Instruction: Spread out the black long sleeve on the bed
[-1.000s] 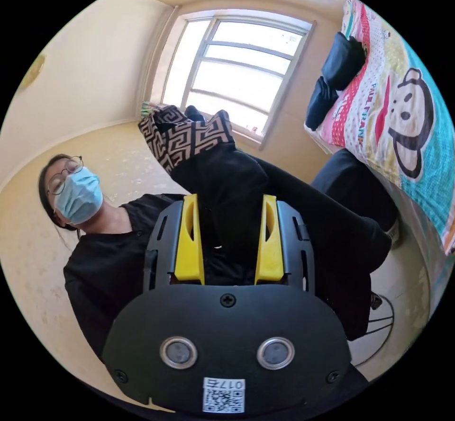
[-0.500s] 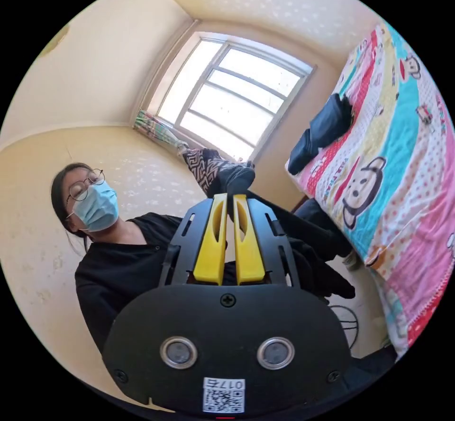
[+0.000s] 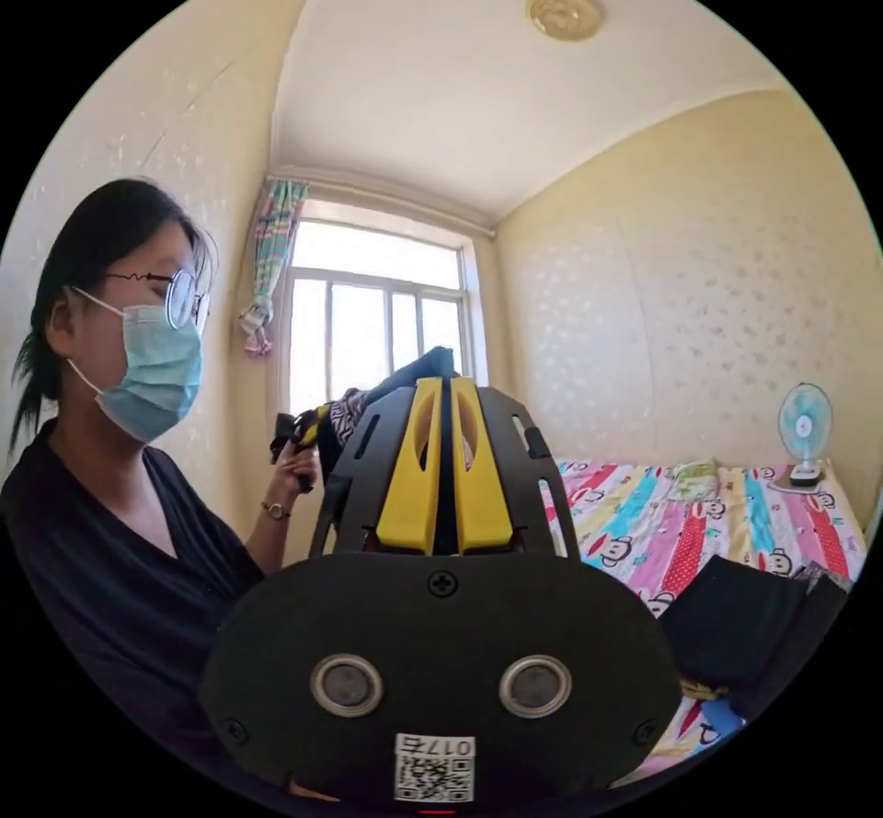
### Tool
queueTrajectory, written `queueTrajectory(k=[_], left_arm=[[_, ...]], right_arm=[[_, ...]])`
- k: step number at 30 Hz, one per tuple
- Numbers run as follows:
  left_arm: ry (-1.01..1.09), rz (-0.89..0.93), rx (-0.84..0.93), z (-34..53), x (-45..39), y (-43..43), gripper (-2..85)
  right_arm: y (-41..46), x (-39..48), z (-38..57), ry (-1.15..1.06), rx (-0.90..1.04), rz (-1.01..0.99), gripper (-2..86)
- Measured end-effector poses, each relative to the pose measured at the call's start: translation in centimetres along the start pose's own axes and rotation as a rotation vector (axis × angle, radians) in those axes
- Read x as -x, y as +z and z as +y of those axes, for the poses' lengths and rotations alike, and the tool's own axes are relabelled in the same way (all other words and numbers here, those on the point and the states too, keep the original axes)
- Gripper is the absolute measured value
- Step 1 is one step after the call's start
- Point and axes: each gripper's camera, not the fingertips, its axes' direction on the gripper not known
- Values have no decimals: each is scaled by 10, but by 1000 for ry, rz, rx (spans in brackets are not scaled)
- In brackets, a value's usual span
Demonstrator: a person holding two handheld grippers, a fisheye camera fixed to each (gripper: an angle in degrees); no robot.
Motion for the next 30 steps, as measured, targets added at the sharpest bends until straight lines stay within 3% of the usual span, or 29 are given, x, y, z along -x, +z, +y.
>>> queueTrajectory(k=[2, 8, 11, 15, 18, 21, 23, 25, 27, 30], left_arm=[[51, -218, -143, 23, -30, -15, -10], [317, -467, -328, 48, -77, -13, -10], [340, -476, -308, 36, -48, 9, -10], [289, -440, -244, 21, 37, 57, -9], [297, -548, -36, 26, 139, 148, -5], [254, -647, 346, 70, 280, 266, 14], [43, -675, 606, 132, 389, 314, 48], [-87, -667, 714, 176, 435, 314, 57], [-130, -659, 740, 211, 448, 292, 65], [-104, -659, 783, 256, 433, 243, 77]], right_arm=[[-2, 14, 5, 47, -10, 113, 20], [6, 68, 42, -42, -212, 443, 21], [33, 63, 42, -98, -212, 521, 21], [116, -7, 37, -54, -64, 484, 24], [218, -83, 46, -54, 91, 546, 27], [363, -182, 87, -143, 348, 711, 36], [445, -253, 139, -164, 540, 740, 50], [511, -339, 221, -34, 877, 736, 68], [512, -367, 267, 64, 966, 709, 71], [465, -364, 325, 121, 950, 636, 82]])
